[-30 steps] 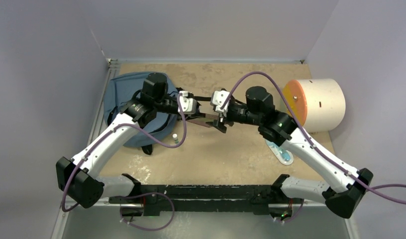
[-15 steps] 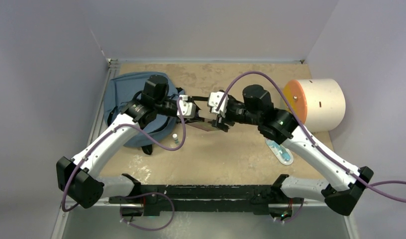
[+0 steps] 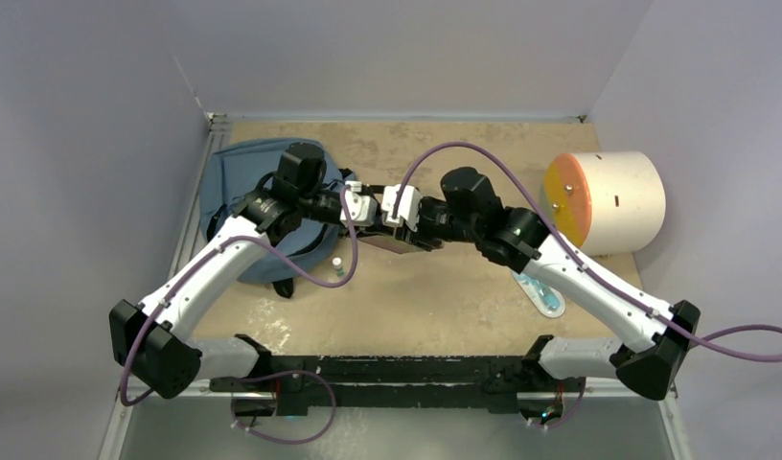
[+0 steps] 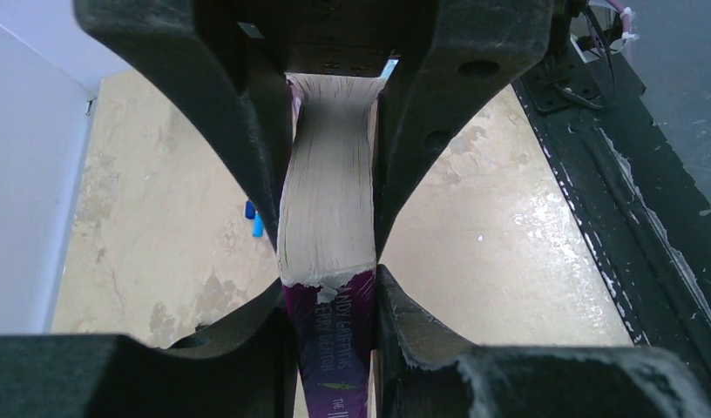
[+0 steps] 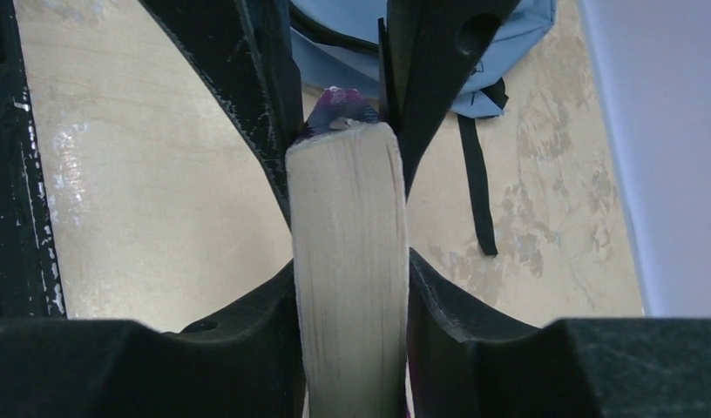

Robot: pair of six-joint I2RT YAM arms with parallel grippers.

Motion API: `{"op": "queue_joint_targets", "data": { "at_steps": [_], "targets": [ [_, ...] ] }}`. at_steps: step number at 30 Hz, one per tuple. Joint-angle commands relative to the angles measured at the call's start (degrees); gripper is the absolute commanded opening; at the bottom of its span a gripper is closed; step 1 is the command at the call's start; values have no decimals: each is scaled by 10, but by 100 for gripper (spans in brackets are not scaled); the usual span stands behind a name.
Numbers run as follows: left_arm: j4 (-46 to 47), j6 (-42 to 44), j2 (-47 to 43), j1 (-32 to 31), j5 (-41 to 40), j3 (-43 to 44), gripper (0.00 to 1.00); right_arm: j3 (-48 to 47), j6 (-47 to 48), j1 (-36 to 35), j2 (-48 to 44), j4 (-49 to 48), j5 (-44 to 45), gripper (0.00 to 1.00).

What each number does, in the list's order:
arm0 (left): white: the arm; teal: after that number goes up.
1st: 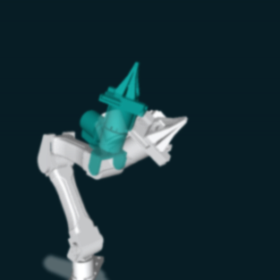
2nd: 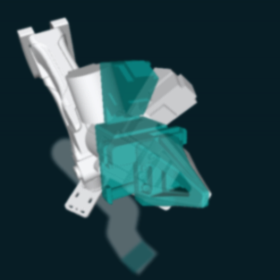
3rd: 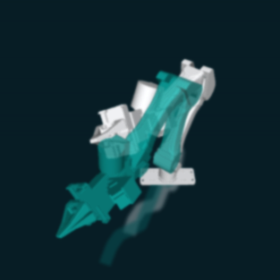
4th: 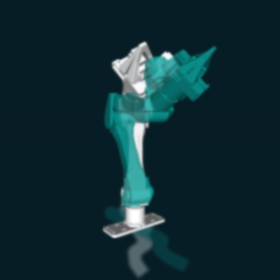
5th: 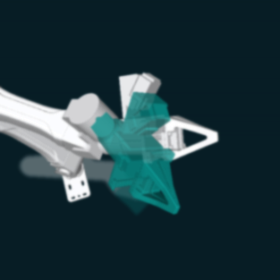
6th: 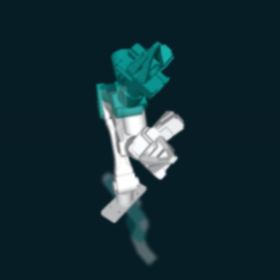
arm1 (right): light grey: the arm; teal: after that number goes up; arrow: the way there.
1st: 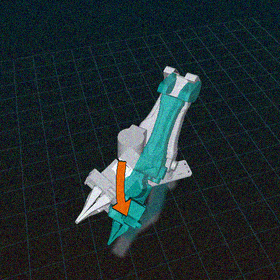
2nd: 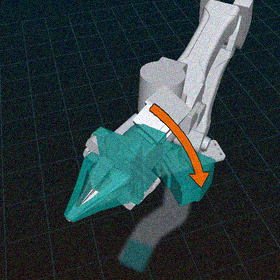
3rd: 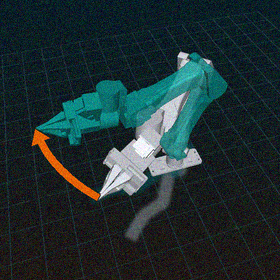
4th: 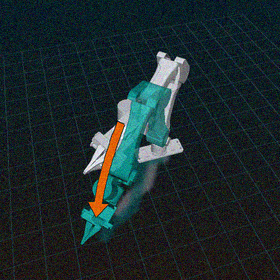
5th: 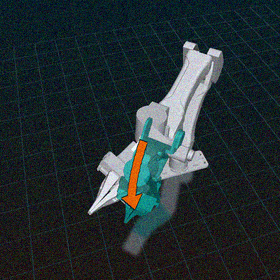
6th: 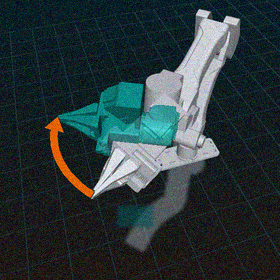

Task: Pack the student bag
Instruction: Pick up the book from the center of the board.

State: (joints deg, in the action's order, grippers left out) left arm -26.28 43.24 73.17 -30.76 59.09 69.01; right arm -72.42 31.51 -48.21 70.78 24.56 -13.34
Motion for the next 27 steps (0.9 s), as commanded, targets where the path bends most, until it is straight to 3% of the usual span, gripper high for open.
{"op": "queue_joint_targets", "data": {
  "at_steps": [1,4,6,7,11,12,14,18,25,27],
  "targets": [
    [26,26,-8,1,42,36,0,-23,5,-4,-6,9,24,39],
    [28,23,-5,1,40,38,0,-20,5,-4,-8,14,17,27],
    [41,8,-6,0,34,36,1,-19,1,-4,-9,15,6,8],
    [50,-3,-8,1,27,32,7,-16,-8,-4,-11,10,3,1],
    [111,-80,-33,1,-42,2,30,23,-71,-4,-49,-57,21,0],
    [127,-106,-42,1,-71,-8,47,37,-99,-4,-62,-82,33,0],
    [154,-158,-62,1,-145,-29,56,65,-134,-4,-95,-128,44,0],
    [172,-275,-97,16,-297,-63,62,122,-191,-4,-156,-207,63,0],
    [-14,-332,-82,70,-446,-50,66,191,-229,-4,-199,-261,93,0],
    [-77,-330,-73,85,-456,-43,66,197,-235,-4,-199,-259,85,0]
  ]
}}
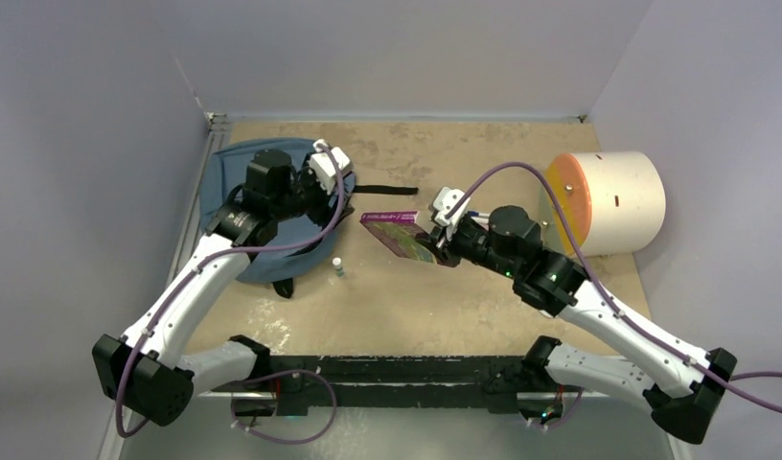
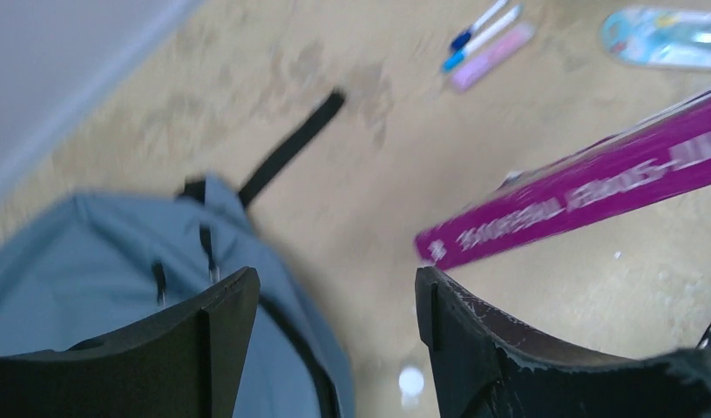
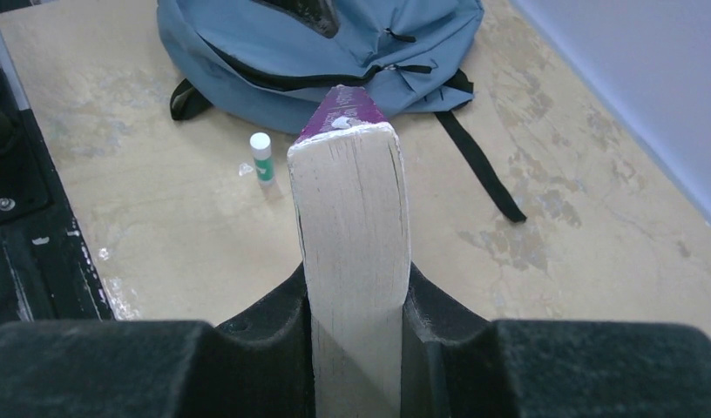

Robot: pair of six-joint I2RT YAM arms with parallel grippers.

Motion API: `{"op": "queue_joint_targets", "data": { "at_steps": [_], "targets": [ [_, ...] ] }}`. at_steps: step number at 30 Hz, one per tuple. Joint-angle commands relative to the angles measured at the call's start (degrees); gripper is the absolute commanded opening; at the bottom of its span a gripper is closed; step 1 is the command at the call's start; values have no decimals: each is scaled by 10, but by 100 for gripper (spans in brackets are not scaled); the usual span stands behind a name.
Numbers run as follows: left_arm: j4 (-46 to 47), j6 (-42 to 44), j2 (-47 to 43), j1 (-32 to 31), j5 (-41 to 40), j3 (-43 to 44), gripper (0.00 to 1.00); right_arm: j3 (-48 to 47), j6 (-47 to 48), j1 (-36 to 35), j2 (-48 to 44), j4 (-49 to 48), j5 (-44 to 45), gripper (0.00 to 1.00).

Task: Pack the student bag
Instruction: Pick up the book from the center of the board, then place the book in the student bag.

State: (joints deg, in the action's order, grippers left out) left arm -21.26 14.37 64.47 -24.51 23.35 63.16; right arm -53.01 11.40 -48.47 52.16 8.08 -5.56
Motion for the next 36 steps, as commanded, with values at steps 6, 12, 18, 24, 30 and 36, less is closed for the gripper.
{"op": "queue_joint_targets", "data": {
  "at_steps": [6,12,18,24,30,36],
  "targets": [
    [-175,-17,13,33,-178,1,66,22,-59,-1,-26,-100,-25,0],
    [-181,8,69,35,-173,-7,63,28,-75,-1,-37,-96,-36,0],
    [-192,15,136,34,-162,-8,62,29,-81,-1,-46,-82,-39,0],
    [-171,22,139,34,-239,-28,63,39,-88,-1,-53,-82,-47,0],
    [-163,32,151,34,-291,-23,63,40,-92,-1,-44,-91,-57,0],
    [-150,31,174,34,-313,-13,59,40,-98,-1,-32,-100,-69,0]
  ]
}}
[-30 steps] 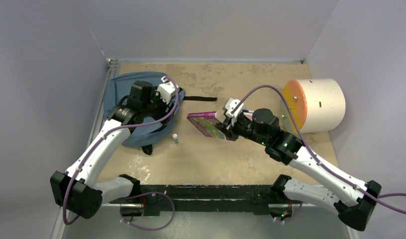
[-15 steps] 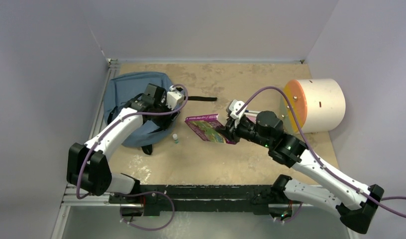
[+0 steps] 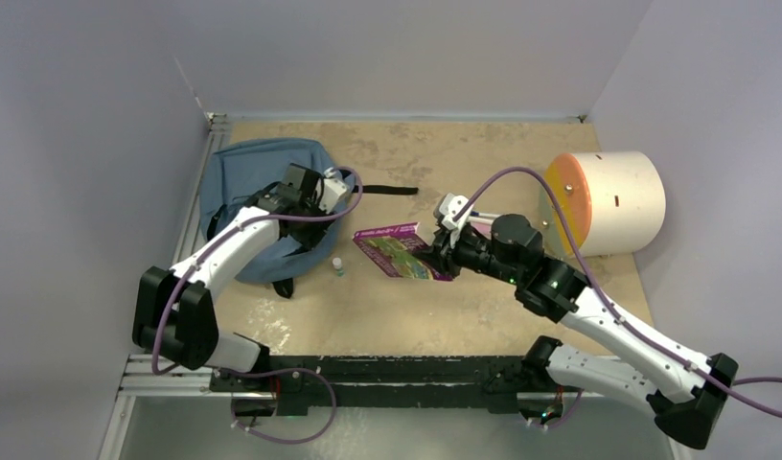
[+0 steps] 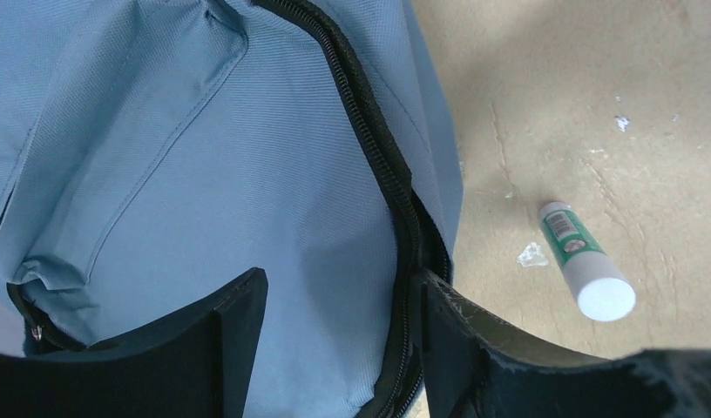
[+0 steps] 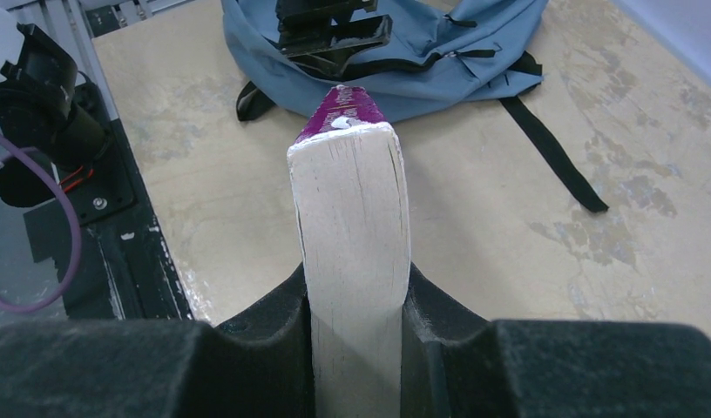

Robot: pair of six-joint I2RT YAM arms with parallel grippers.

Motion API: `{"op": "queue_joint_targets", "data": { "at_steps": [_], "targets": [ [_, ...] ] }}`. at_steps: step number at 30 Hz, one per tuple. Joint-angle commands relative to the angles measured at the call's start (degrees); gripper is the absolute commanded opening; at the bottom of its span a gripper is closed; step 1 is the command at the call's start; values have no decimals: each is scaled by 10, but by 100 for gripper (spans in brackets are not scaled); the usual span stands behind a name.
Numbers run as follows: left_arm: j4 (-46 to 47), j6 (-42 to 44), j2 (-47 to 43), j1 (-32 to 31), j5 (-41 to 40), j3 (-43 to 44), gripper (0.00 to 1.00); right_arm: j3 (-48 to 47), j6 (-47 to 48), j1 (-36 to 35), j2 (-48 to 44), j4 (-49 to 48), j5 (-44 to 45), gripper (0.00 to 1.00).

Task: Pack the student bag
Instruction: Place the book in the student bag.

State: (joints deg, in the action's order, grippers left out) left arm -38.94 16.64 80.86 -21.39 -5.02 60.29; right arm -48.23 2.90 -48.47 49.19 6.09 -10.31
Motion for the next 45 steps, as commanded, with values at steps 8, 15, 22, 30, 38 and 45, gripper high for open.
{"op": "queue_joint_targets", "data": {
  "at_steps": [8,15,22,30,38,45],
  "targets": [
    [43,22,24,4,-70,10,51,-4,-17,-1,1,-80,-26,0],
    [12,11,26,4,-62,6,54,6,-19,-1,4,-93,-25,0],
    [-39,-9,49,4,-47,32,26,17,-24,-1,-4,-115,-14,0],
    [-73,-29,49,4,-74,97,0,34,-12,-1,-36,-161,9,0],
    [-17,45,13,4,-92,178,0,38,69,-1,-12,-236,-96,0],
    [-28,108,50,4,-82,251,0,-4,181,-8,73,-297,-137,0]
  ]
}}
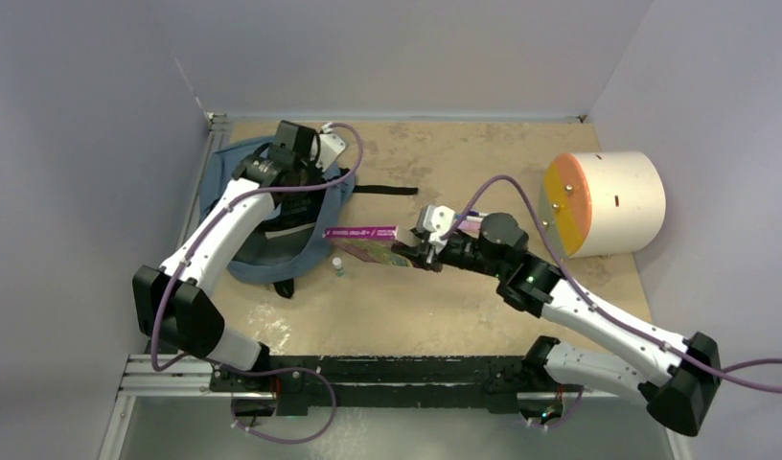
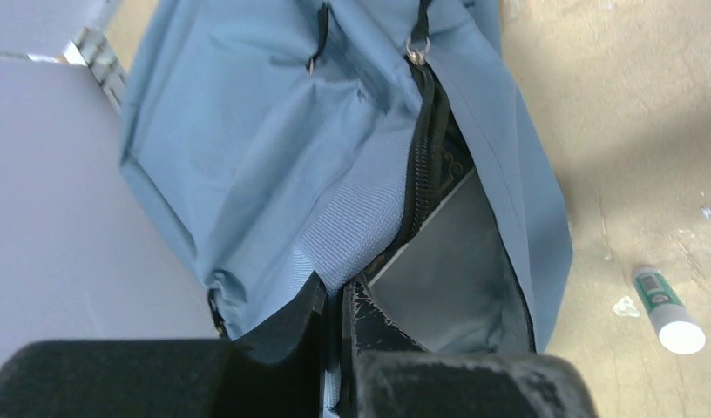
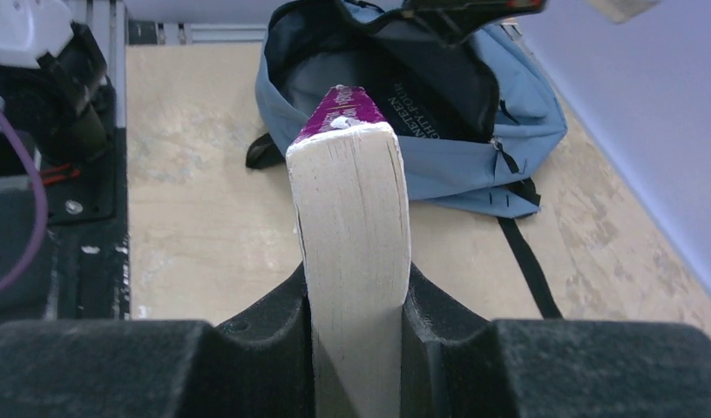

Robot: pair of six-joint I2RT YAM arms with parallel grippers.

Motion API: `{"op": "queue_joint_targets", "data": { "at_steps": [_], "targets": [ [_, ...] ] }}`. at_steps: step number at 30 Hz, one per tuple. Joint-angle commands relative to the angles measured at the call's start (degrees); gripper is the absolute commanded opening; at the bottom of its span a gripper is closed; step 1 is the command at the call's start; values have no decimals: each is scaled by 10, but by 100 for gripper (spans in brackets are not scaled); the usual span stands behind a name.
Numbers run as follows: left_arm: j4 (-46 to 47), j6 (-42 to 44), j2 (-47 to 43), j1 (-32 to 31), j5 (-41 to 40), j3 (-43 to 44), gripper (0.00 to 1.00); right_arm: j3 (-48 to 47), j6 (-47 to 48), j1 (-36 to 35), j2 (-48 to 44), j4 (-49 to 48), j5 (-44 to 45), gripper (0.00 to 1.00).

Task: Pack the student bag
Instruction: Place the book in the student bag.

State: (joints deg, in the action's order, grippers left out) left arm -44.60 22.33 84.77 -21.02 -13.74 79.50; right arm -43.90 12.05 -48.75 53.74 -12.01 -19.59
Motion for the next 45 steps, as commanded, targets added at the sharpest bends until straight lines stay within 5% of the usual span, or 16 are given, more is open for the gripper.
{"op": "queue_joint_targets", "data": {
  "at_steps": [1,12,22,32,45],
  "targets": [
    [29,58,15,0,9,70,0,-56,109,-7,39,-120,-47,0],
    [35,114,37,0,32,123,0,-118,341,-77,127,-134,-45,0],
    [18,136,29,0,62,141,0,-197,549,-148,242,-83,124,0],
    [18,143,22,1,84,136,0,-194,668,-186,264,-95,267,0],
    [12,143,19,1,94,141,0,-258,731,-225,392,-109,318,0]
  ]
}}
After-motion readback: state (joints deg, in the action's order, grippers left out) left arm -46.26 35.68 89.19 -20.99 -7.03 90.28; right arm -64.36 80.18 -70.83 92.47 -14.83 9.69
